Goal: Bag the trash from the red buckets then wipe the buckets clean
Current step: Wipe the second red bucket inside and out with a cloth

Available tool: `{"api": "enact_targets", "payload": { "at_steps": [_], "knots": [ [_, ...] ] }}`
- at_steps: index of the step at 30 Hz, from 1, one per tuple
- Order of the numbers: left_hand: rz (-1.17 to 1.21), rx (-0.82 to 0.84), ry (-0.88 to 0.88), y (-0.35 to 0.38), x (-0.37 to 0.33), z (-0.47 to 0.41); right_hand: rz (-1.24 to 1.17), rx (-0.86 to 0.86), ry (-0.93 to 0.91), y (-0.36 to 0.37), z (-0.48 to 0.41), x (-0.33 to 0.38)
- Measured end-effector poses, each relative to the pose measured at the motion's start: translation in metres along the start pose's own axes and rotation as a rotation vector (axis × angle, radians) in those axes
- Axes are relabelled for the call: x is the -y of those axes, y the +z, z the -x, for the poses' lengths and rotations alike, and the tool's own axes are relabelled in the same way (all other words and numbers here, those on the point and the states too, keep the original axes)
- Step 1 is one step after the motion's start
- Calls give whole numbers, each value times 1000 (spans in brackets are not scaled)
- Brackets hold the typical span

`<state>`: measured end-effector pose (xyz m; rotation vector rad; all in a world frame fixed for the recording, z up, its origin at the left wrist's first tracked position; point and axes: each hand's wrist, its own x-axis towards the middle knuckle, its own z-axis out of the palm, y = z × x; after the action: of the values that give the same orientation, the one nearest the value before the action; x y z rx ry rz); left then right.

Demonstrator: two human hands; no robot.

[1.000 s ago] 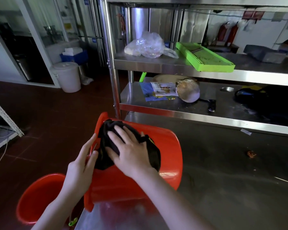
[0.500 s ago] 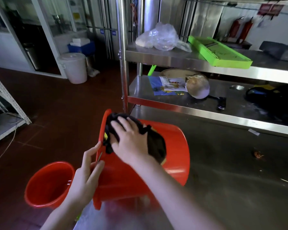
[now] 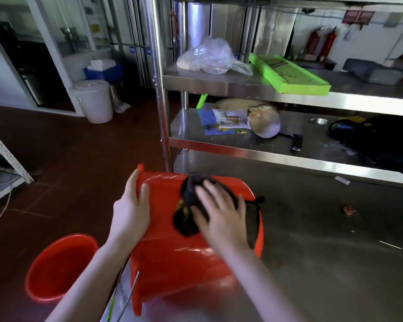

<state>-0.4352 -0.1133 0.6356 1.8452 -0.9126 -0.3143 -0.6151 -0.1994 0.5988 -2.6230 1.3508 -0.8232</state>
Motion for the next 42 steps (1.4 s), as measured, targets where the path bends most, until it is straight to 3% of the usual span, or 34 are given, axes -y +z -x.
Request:
{"api": "enact_targets", "payload": {
  "at_steps": [3, 5, 7, 10, 12, 15, 18, 21, 24, 27, 32, 39, 42],
  "knots": [
    [55, 46, 36, -7, 2, 27, -102, 194, 446, -20, -34, -59],
    [81, 67, 67, -7, 4, 41, -201, 285, 575, -27, -50, -71],
    [91, 55, 78, -5, 6, 46, -100, 250, 435, -19, -56, -47],
    [78, 21, 122, -2, 12, 39, -93, 134, 5, 1, -43, 35],
    [60, -18, 154, -6, 22, 31, -118, 186, -226, 8, -33, 73],
    [34, -14, 158, -19, 31, 30, -94, 176, -293, 3, -31, 59],
    [20, -24, 159, -25, 39, 35, -42, 182, -38, -5, -32, 1],
    [-1, -29, 193, -25, 44, 48, -98, 355, 311, -17, -46, -55],
    [4, -29, 206, -25, 51, 61, -141, 471, 395, -22, -57, -61],
    [3, -30, 201, -25, 55, 61, -100, 392, 236, -8, -68, -7],
    [114, 53, 142, -32, 50, 56, -89, 281, -211, 7, -50, 88],
    [49, 112, -263, -20, 8, -30, -56, 174, -435, -3, 1, 76],
    [-48, 101, -193, -1, -10, -41, -31, 198, -455, -8, 9, 52]
  ]
}}
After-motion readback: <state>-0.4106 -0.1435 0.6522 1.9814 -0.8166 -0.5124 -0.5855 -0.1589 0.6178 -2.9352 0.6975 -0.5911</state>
